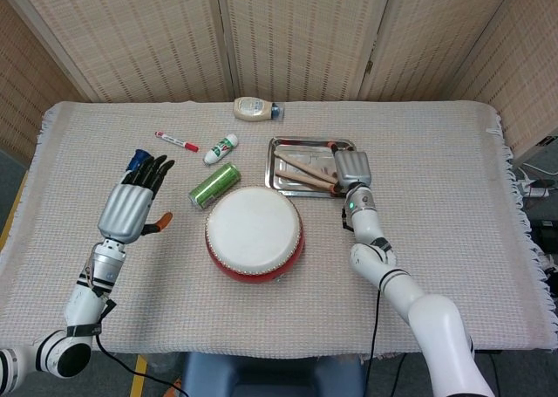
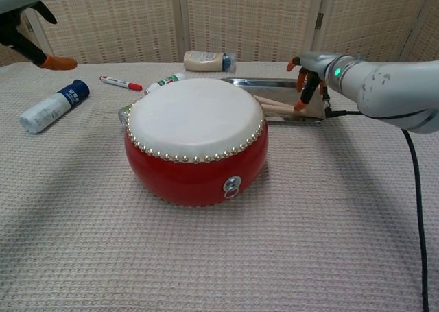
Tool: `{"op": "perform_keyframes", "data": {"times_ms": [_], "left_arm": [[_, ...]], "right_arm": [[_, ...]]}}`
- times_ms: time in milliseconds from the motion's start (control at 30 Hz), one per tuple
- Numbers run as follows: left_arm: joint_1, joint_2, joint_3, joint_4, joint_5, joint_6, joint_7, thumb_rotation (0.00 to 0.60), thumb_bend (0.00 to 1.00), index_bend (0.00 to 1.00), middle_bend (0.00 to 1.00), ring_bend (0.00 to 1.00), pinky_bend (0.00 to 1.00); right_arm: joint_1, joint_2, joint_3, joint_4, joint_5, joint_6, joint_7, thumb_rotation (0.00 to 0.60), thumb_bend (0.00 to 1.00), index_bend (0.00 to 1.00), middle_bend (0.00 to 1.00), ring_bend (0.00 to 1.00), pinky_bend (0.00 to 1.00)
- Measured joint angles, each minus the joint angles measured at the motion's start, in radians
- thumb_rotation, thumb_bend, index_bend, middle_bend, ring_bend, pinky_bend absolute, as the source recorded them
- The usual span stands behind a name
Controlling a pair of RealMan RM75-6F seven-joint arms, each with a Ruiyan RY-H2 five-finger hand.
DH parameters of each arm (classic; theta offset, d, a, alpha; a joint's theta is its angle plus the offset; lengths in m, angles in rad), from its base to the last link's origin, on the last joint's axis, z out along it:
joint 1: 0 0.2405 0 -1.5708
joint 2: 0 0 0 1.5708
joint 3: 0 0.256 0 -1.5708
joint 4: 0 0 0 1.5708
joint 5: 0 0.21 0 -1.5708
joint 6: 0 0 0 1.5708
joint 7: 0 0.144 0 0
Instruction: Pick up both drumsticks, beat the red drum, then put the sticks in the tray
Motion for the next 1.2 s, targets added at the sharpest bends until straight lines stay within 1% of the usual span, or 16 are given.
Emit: {"op": "perform_keyframes", "data": {"times_ms": [67, 167, 267, 367, 433, 533, 567, 600, 667, 700, 800, 833, 900, 1000, 1100, 1200], "left_arm": [[0.004, 0.007, 0.000, -0.004, 0.003, 0.003, 0.001, 0.600, 0.29, 0.00, 0.00, 0.00, 0.21], [0.011, 0.019, 0.000, -0.006, 0.006, 0.007, 0.000, 0.600, 0.29, 0.00, 0.00, 0.00, 0.21], [0.023, 0.033, -0.001, -0.006, 0.006, 0.017, -0.008, 0.600, 0.30, 0.00, 0.00, 0.00, 0.21], [0.036, 0.040, -0.003, 0.006, 0.003, 0.032, -0.013, 0.600, 0.30, 0.00, 0.00, 0.00, 0.21], [0.048, 0.044, -0.003, 0.023, -0.007, 0.041, -0.016, 0.600, 0.31, 0.00, 0.00, 0.00, 0.21], [0.069, 0.053, -0.005, 0.035, -0.028, 0.048, -0.039, 0.600, 0.32, 0.00, 0.00, 0.00, 0.21], [0.078, 0.057, -0.006, 0.039, -0.034, 0.051, -0.048, 0.600, 0.32, 0.00, 0.00, 0.00, 0.21], [0.087, 0.061, -0.005, 0.045, -0.039, 0.055, -0.056, 0.600, 0.32, 0.00, 0.00, 0.00, 0.21], [0.109, 0.073, -0.001, 0.057, -0.048, 0.062, -0.071, 0.600, 0.32, 0.00, 0.00, 0.00, 0.20], [0.118, 0.077, 0.002, 0.059, -0.050, 0.065, -0.078, 0.600, 0.32, 0.00, 0.00, 0.00, 0.20], [0.152, 0.092, 0.015, 0.063, -0.050, 0.081, -0.098, 0.600, 0.32, 0.00, 0.00, 0.00, 0.20], [0.168, 0.098, 0.024, 0.063, -0.046, 0.091, -0.106, 0.600, 0.32, 0.00, 0.00, 0.00, 0.20], [0.194, 0.106, 0.038, 0.064, -0.038, 0.108, -0.116, 0.600, 0.32, 0.00, 0.00, 0.00, 0.19], [0.238, 0.114, 0.068, 0.065, -0.017, 0.136, -0.134, 0.600, 0.32, 0.00, 0.00, 0.00, 0.18], [0.282, 0.119, 0.100, 0.062, 0.012, 0.167, -0.147, 0.600, 0.32, 0.00, 0.00, 0.00, 0.17], [0.325, 0.117, 0.124, 0.053, 0.046, 0.211, -0.157, 0.600, 0.32, 0.00, 0.00, 0.00, 0.17]], "right_arm": [[-0.001, 0.010, 0.003, -0.010, -0.009, 0.008, 0.008, 0.600, 0.09, 0.15, 0.33, 0.19, 0.48], [-0.010, 0.037, 0.005, -0.048, -0.029, 0.032, 0.028, 0.600, 0.09, 0.19, 0.33, 0.20, 0.47], [-0.034, 0.085, 0.004, -0.125, -0.058, 0.067, 0.054, 0.600, 0.09, 0.22, 0.33, 0.22, 0.47], [-0.073, 0.160, 0.000, -0.249, -0.090, 0.111, 0.083, 0.600, 0.13, 0.24, 0.33, 0.23, 0.46], [-0.112, 0.228, -0.007, -0.364, -0.117, 0.147, 0.100, 0.600, 0.15, 0.25, 0.33, 0.22, 0.44], [-0.181, 0.346, -0.023, -0.559, -0.160, 0.207, 0.118, 0.600, 0.15, 0.23, 0.30, 0.16, 0.36], [-0.204, 0.387, -0.030, -0.622, -0.175, 0.227, 0.122, 0.600, 0.15, 0.21, 0.28, 0.13, 0.33], [-0.239, 0.443, -0.042, -0.706, -0.196, 0.255, 0.127, 0.600, 0.15, 0.19, 0.26, 0.11, 0.30], [-0.295, 0.534, -0.063, -0.829, -0.231, 0.298, 0.135, 0.600, 0.15, 0.15, 0.22, 0.08, 0.26], [-0.335, 0.598, -0.080, -0.907, -0.258, 0.330, 0.141, 0.600, 0.15, 0.12, 0.20, 0.06, 0.24], [-0.452, 0.750, -0.135, -1.071, -0.345, 0.426, 0.159, 0.600, 0.15, 0.04, 0.15, 0.02, 0.18], [-0.488, 0.786, -0.155, -1.105, -0.376, 0.459, 0.166, 0.600, 0.15, 0.02, 0.13, 0.01, 0.17], [-0.568, 0.851, -0.203, -1.159, -0.449, 0.537, 0.188, 0.600, 0.15, 0.00, 0.09, 0.00, 0.13], [-0.663, 0.903, -0.267, -1.195, -0.539, 0.640, 0.238, 0.600, 0.15, 0.00, 0.05, 0.00, 0.09], [-0.737, 0.921, -0.315, -1.205, -0.609, 0.733, 0.292, 0.600, 0.15, 0.00, 0.04, 0.00, 0.07], [-0.802, 0.924, -0.350, -1.201, -0.666, 0.825, 0.334, 0.600, 0.15, 0.00, 0.04, 0.00, 0.07]]}}
